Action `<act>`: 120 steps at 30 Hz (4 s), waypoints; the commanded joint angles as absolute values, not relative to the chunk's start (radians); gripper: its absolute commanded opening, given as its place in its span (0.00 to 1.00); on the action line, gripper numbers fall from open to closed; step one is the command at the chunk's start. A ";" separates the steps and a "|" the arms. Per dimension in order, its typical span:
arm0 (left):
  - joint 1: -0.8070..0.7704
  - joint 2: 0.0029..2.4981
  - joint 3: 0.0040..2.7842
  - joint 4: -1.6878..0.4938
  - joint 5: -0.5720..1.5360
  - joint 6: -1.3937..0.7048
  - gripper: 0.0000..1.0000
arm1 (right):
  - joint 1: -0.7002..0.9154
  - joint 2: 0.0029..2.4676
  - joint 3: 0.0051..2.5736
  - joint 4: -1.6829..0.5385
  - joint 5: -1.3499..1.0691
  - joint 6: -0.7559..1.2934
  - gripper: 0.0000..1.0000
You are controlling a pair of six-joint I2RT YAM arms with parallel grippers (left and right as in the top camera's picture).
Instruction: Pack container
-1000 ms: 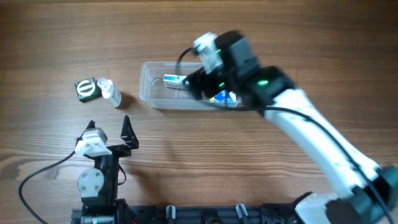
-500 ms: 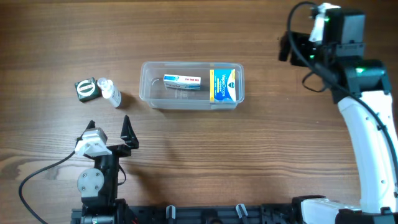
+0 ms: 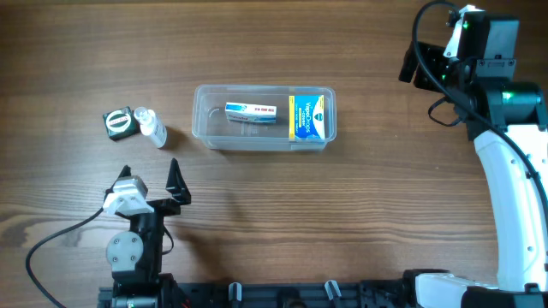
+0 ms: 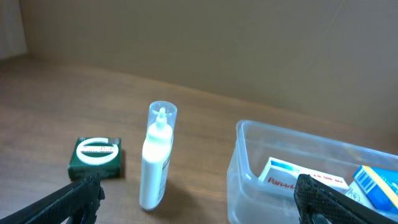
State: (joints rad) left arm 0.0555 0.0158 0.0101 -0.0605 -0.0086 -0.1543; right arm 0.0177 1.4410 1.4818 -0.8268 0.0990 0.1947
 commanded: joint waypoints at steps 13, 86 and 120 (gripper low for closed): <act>0.066 0.279 0.277 -0.233 0.110 -0.178 1.00 | 0.019 1.449 1.481 -0.828 0.123 0.210 1.00; 0.395 1.773 0.965 -0.046 0.063 -0.155 1.00 | 0.019 1.449 1.481 -0.828 0.123 0.210 1.00; 0.395 1.861 0.965 -0.021 0.186 0.023 0.98 | 0.019 1.449 1.481 -0.828 0.123 0.210 1.00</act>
State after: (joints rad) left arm 0.3992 1.8507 0.9493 -0.0280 0.1665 0.0002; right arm 0.0177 1.4418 1.4818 -0.8303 0.1062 0.1978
